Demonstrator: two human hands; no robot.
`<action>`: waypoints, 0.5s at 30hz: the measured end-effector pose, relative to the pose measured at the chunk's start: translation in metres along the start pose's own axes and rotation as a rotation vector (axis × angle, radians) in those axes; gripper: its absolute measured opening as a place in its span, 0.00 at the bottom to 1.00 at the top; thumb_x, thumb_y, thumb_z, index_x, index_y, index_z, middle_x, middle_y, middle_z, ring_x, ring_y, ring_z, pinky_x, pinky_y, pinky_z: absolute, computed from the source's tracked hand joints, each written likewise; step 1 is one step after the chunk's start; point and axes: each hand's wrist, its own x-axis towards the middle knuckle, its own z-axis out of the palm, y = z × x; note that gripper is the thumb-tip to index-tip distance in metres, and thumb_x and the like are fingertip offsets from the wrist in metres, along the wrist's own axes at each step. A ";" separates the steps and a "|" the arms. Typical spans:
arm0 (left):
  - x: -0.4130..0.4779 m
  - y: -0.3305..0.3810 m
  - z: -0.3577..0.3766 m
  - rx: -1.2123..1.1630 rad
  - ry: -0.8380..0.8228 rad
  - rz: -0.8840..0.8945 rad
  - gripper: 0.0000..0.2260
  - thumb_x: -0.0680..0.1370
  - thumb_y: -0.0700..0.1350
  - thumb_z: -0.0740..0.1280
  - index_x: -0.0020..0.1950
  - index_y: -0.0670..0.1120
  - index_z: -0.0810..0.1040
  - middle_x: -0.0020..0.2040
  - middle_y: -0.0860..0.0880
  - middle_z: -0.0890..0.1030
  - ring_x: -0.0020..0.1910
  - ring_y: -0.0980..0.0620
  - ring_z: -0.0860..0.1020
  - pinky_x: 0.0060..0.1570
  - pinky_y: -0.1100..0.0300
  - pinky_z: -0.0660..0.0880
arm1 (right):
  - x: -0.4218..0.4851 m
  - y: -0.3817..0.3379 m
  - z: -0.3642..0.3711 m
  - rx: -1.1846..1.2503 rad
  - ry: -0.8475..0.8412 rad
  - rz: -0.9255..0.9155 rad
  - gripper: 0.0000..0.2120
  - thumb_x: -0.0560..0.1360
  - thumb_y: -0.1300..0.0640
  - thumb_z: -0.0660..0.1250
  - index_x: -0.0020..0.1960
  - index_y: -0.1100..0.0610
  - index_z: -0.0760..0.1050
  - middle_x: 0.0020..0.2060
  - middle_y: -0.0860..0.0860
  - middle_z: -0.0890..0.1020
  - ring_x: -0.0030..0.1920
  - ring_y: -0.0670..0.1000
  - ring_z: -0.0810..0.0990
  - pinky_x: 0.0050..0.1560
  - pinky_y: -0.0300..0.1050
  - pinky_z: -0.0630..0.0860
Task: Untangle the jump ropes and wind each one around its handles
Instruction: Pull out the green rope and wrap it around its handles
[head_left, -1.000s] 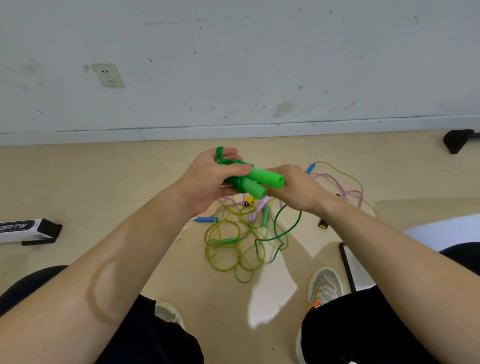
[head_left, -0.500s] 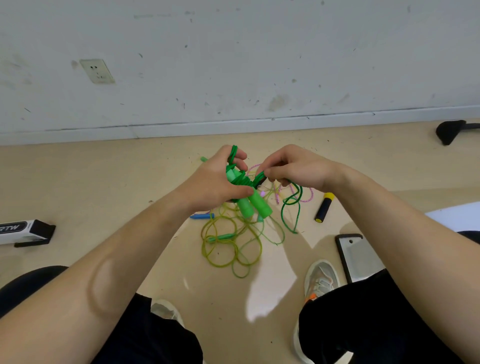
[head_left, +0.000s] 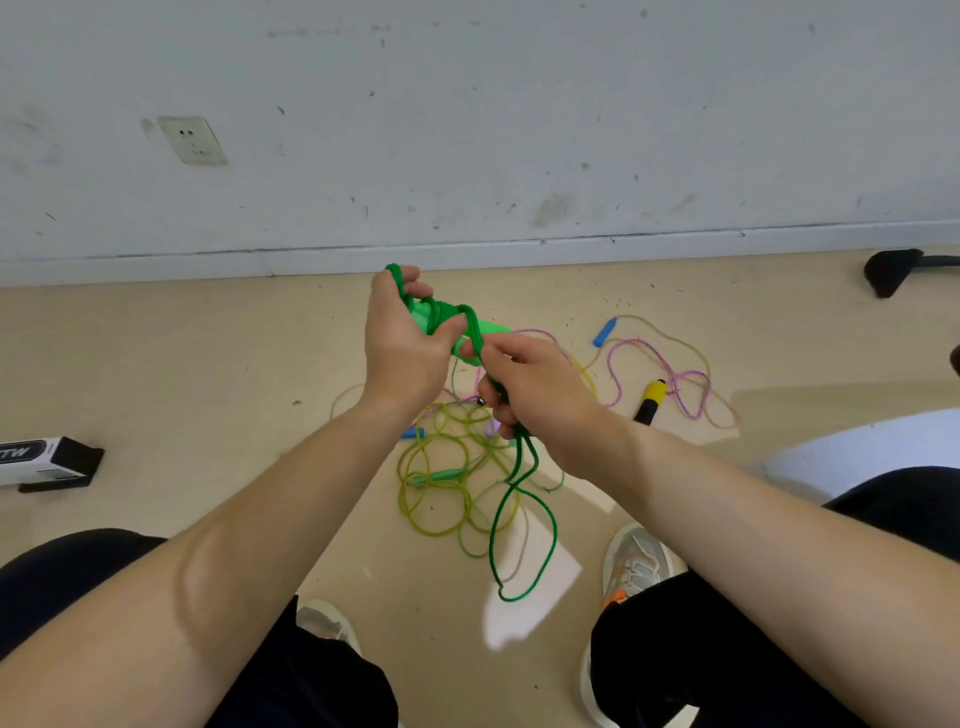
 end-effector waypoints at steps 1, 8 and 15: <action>0.000 0.000 0.001 -0.080 0.001 -0.083 0.23 0.73 0.40 0.75 0.63 0.46 0.68 0.53 0.52 0.74 0.53 0.52 0.76 0.55 0.57 0.78 | 0.002 0.005 0.002 -0.064 0.029 -0.046 0.12 0.83 0.56 0.57 0.54 0.55 0.80 0.23 0.43 0.71 0.23 0.44 0.66 0.28 0.40 0.67; 0.003 0.010 -0.004 -0.537 -0.090 -0.621 0.28 0.73 0.42 0.77 0.65 0.42 0.65 0.60 0.44 0.73 0.53 0.46 0.81 0.47 0.45 0.83 | 0.007 0.026 0.009 -0.659 0.115 -0.401 0.12 0.83 0.56 0.58 0.57 0.52 0.79 0.28 0.44 0.74 0.30 0.46 0.73 0.34 0.45 0.70; 0.003 0.011 -0.004 -0.496 -0.035 -0.589 0.28 0.71 0.38 0.78 0.65 0.41 0.66 0.57 0.46 0.72 0.48 0.47 0.80 0.46 0.47 0.82 | -0.004 0.038 0.018 -1.164 0.164 -0.568 0.13 0.82 0.58 0.58 0.65 0.58 0.68 0.47 0.54 0.80 0.44 0.60 0.79 0.34 0.50 0.66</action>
